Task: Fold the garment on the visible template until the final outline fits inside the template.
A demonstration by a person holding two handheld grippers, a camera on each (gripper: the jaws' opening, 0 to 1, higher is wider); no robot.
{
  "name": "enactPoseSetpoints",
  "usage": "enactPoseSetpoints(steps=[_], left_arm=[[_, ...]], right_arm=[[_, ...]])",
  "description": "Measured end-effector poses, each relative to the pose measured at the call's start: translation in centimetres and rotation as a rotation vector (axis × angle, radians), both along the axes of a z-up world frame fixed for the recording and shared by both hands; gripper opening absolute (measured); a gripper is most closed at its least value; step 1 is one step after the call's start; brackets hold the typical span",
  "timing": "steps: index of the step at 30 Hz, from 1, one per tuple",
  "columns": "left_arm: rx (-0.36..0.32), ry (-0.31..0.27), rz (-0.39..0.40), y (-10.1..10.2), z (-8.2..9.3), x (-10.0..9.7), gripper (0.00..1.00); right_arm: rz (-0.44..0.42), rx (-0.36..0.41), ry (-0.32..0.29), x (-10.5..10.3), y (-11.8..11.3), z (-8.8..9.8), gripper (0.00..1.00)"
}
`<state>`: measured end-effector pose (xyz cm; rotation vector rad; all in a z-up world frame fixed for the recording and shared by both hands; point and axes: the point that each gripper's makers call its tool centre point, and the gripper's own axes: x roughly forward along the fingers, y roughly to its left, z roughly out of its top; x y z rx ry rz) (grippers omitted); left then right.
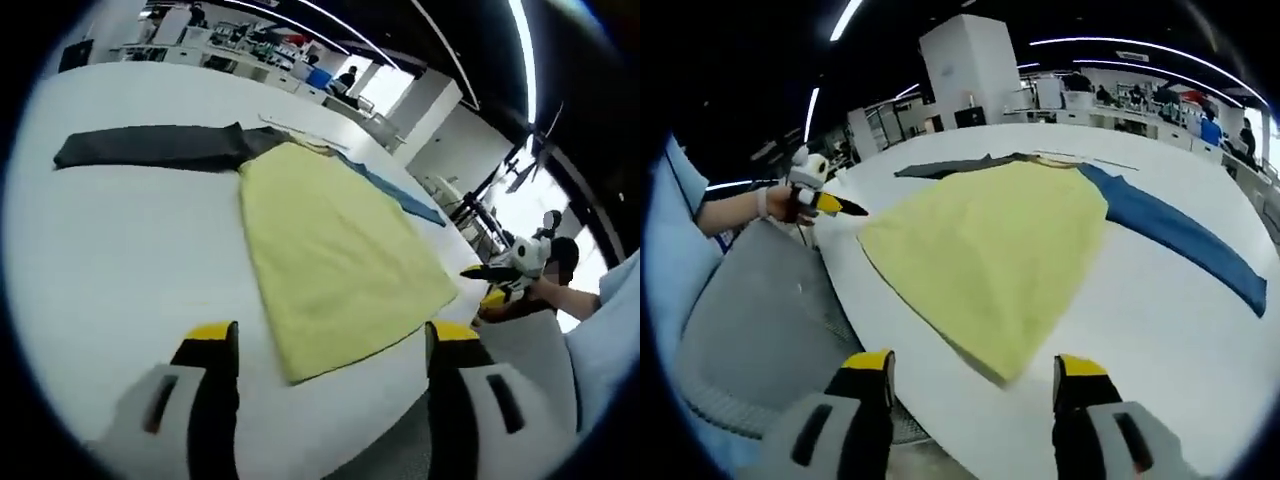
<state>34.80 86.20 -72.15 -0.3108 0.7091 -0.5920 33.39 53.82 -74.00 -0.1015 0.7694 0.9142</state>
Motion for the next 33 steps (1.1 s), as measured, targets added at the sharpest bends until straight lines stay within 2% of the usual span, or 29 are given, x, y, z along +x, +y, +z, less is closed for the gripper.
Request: enactPoseSetpoints(steps=[2,4,8,11,14,16,17,19,21,23,26,28,33], left_arm=[[0.002,-0.002,0.001,-0.4,0.0,0.2,0.91],[-0.011,-0.018,-0.016,-0.9,0.3,0.2,0.98],[-0.021,-0.042,-0.021,-1.2,0.9,0.3,0.99],[-0.028,-0.057,-0.006,-1.0,1.4,0.5,0.99],[-0.04,-0.074,0.009,-0.6,1.9,0.7,0.99],[-0.036,-0.077,0.007,-0.4,2.1,0.7,0.99],[-0.021,-0.096,0.004,-0.2,2.2,0.8,0.99],[-0.009,-0.105,0.019,0.2,2.1,1.1,0.99],[-0.017,-0.111,0.025,0.3,2.2,1.3,0.99],[-0.029,-0.115,0.029,0.2,2.4,1.3,0.99],[-0.037,-0.118,0.034,0.1,2.5,1.5,0.99],[-0.039,-0.121,0.037,0.0,2.6,1.6,0.99],[-0.054,-0.134,0.029,-1.0,2.9,1.5,0.99]], right_arm=[[-0.019,0.017,-0.002,0.2,-0.1,0.2,0.71],[-0.042,0.036,-0.003,0.4,0.0,0.5,0.77],[-0.086,0.108,-0.03,1.3,0.1,1.6,0.94],[-0.116,0.113,-0.039,2.1,-0.6,2.0,0.99],[-0.163,0.142,-0.063,3.4,-1.3,2.7,1.0],[-0.2,0.128,-0.06,4.4,-2.5,2.8,1.0],[-0.212,0.133,-0.075,5.0,-3.1,3.0,1.0],[-0.269,0.123,-0.08,6.4,-4.7,3.1,1.0],[-0.344,0.148,-0.117,8.3,-6.4,3.8,1.0],[-0.392,0.162,-0.125,9.4,-7.7,4.1,0.99],[-0.508,0.164,-0.141,11.7,-10.7,3.9,0.91],[-0.574,0.145,-0.182,13.2,-12.8,4.0,0.84],[-0.737,0.147,-0.19,16.1,-17.0,3.4,0.74]])
